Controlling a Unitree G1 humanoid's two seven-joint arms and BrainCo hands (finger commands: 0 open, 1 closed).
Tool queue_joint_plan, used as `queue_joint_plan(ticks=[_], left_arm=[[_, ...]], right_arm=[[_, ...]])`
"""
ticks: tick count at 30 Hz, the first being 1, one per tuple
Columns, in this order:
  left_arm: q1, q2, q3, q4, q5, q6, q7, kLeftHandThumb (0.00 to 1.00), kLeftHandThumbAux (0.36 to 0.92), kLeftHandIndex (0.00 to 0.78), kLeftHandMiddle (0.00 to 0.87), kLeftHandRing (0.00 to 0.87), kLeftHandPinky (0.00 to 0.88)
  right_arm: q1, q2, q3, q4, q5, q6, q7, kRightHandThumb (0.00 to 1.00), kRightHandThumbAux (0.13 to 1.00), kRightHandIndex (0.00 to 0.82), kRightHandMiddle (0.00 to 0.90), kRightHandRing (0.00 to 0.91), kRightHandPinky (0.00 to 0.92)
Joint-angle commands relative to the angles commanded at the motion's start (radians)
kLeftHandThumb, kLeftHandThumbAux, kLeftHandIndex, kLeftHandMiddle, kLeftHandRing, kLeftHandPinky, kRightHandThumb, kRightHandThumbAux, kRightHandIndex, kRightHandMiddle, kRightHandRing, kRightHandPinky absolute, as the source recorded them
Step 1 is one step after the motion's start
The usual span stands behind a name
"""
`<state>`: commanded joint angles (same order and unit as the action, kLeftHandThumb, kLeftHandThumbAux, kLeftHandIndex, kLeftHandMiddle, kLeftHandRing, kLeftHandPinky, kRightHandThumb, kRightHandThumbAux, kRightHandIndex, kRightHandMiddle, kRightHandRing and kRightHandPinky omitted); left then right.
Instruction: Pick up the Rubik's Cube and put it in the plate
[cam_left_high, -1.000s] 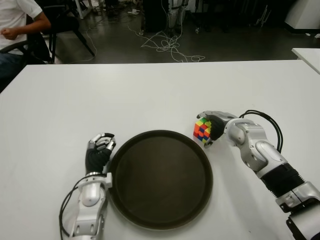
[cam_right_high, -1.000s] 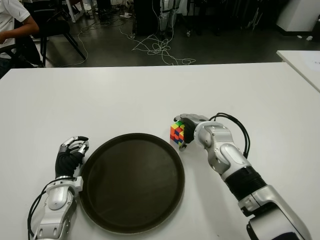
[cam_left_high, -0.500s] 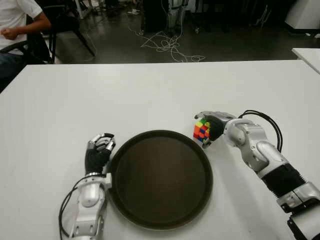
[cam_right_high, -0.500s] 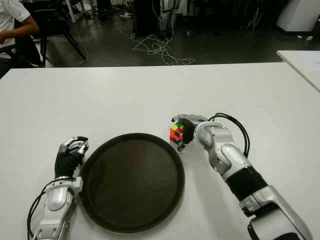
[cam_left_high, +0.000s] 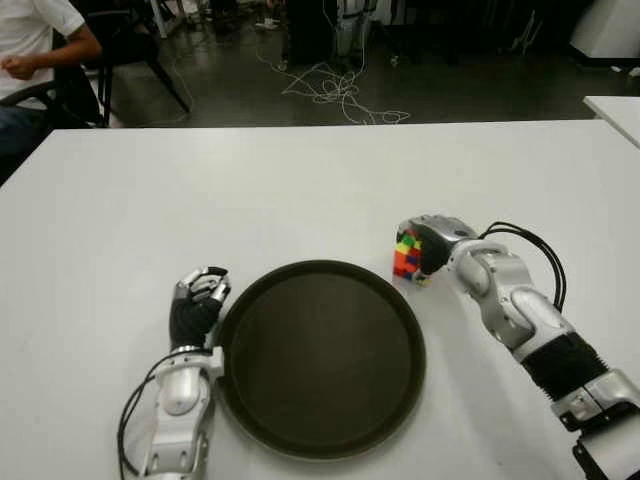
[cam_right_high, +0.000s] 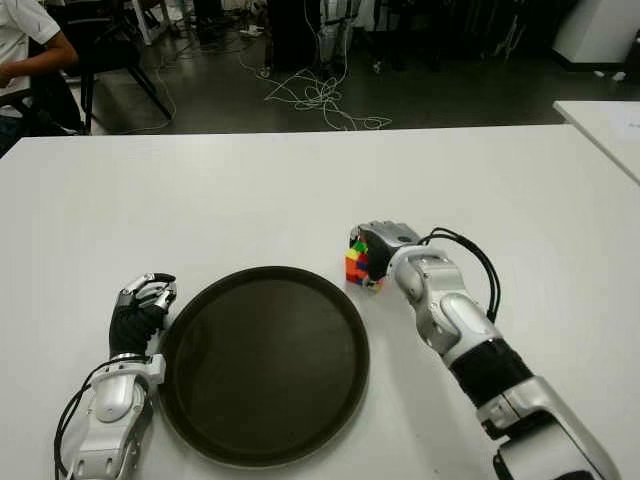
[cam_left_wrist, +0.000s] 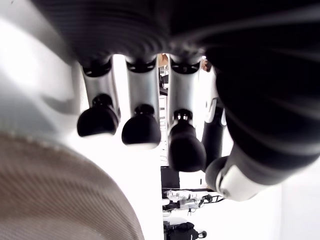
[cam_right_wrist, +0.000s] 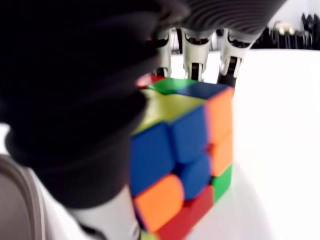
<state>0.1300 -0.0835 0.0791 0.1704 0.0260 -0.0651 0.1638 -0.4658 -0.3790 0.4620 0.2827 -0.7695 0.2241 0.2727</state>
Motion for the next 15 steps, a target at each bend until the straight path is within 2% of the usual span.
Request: queue_joint_plan(ticks=[1, 4, 7, 12, 15], left_arm=[[0.000, 0.000, 0.000, 0.000, 0.000, 0.001, 0.001, 0.709, 0.705, 0.444, 0.812, 0.834, 0.831], [-0.001, 0.002, -0.001, 0.002, -0.002, -0.002, -0.002, 0.709, 0.705, 0.444, 0.813, 0.834, 0.830], [-0.002, 0.004, -0.002, 0.008, -0.001, -0.007, -0.002, 0.709, 0.705, 0.444, 0.814, 0.835, 0.827], [-0.002, 0.005, -0.001, 0.009, -0.005, -0.005, -0.006, 0.709, 0.705, 0.444, 0.813, 0.834, 0.825], [-0.002, 0.005, 0.001, 0.009, -0.012, -0.003, -0.011, 0.708, 0.706, 0.443, 0.811, 0.832, 0.822]], right_arm=[[0.001, 0.002, -0.002, 0.000, 0.001, -0.001, -0.007, 0.500, 0.808, 0.443, 0.663, 0.687, 0.666], [0.006, 0.006, -0.008, 0.000, 0.005, -0.008, -0.031, 0.628, 0.759, 0.433, 0.668, 0.694, 0.684], [0.010, 0.007, -0.013, -0.003, 0.008, -0.012, -0.047, 0.668, 0.744, 0.428, 0.665, 0.694, 0.695], [0.016, 0.009, -0.017, -0.011, 0.008, -0.014, -0.060, 0.679, 0.740, 0.425, 0.660, 0.695, 0.704], [0.016, 0.010, -0.018, -0.013, 0.007, -0.013, -0.063, 0.677, 0.740, 0.423, 0.629, 0.667, 0.664]])
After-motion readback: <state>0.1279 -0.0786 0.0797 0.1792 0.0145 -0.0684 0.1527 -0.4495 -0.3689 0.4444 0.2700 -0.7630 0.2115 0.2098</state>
